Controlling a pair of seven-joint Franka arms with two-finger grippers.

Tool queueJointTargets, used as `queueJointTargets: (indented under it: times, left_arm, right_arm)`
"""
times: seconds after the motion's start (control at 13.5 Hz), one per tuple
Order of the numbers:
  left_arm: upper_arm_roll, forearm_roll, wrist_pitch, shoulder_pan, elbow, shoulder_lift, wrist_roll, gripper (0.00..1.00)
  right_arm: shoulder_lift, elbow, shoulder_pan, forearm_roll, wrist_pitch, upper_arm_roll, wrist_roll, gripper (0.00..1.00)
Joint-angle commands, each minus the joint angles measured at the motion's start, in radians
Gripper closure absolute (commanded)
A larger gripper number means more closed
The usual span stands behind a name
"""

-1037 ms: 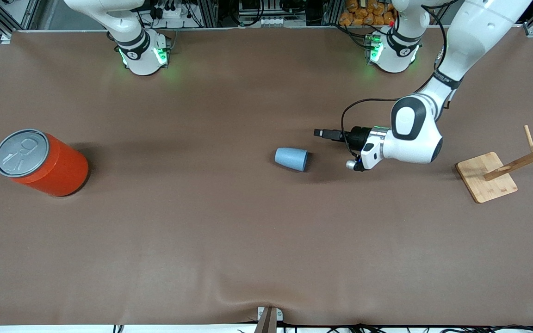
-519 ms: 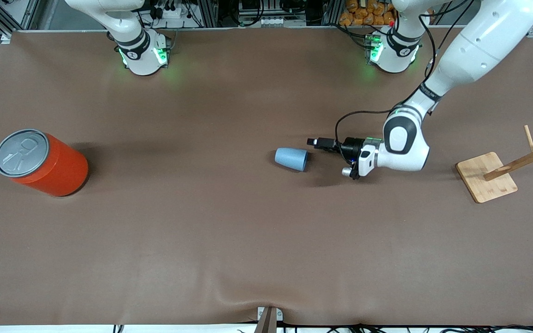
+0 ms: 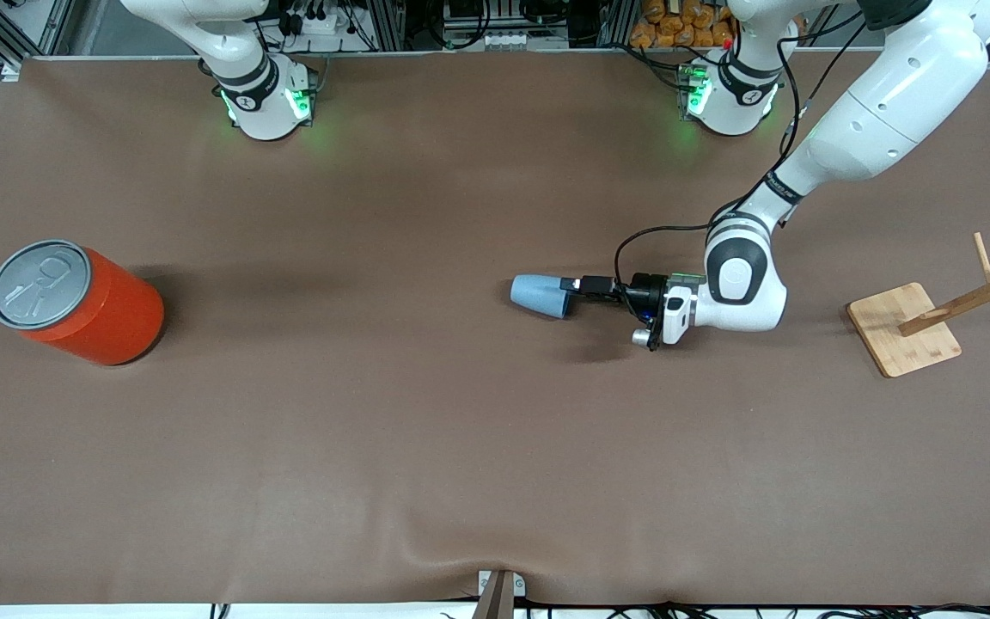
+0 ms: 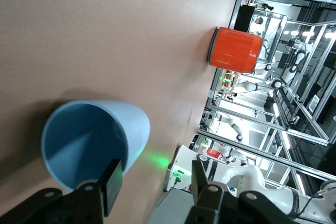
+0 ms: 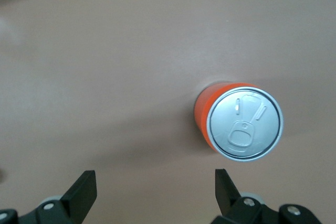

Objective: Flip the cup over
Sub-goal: 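Close the left gripper on the blue cup's base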

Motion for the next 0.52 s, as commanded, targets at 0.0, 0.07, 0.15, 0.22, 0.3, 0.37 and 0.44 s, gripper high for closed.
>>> queueJointTargets:
  times: [0.0,0.07,0.15,0.22,0.3,0.37,0.44]
  left_arm:
    - [0.05,-0.023,0.021,-0.053,0.027,0.013,0.037,0.39]
    - [0.054,-0.023,0.021,-0.056,0.029,0.015,0.038,0.39]
    - [0.054,-0.023,0.021,-0.056,0.036,0.019,0.038,0.39]
    - [0.054,-0.027,0.021,-0.058,0.043,0.028,0.038,0.4]
    - [0.054,-0.032,0.024,-0.074,0.046,0.032,0.038,0.42]
    - [0.054,-0.049,0.03,-0.087,0.049,0.032,0.038,0.44]
    - [0.054,-0.058,0.034,-0.102,0.049,0.032,0.043,0.47]
  right_arm:
    - [0.004,0.025,-0.03,-0.011,-0.027,0.067,-0.006,0.0]
    - [0.006,0.025,-0.037,-0.011,-0.026,0.067,-0.015,0.0]
    - [0.006,0.025,-0.037,-0.011,-0.027,0.067,-0.013,0.0]
    - [0.006,0.025,-0.035,-0.012,-0.027,0.067,-0.009,0.0]
    - [0.006,0.027,-0.037,-0.012,-0.026,0.067,-0.01,0.0]
    - [0.006,0.027,-0.037,-0.011,-0.026,0.065,-0.012,0.0]
    - [0.004,0.025,-0.034,-0.011,-0.026,0.065,-0.01,0.0]
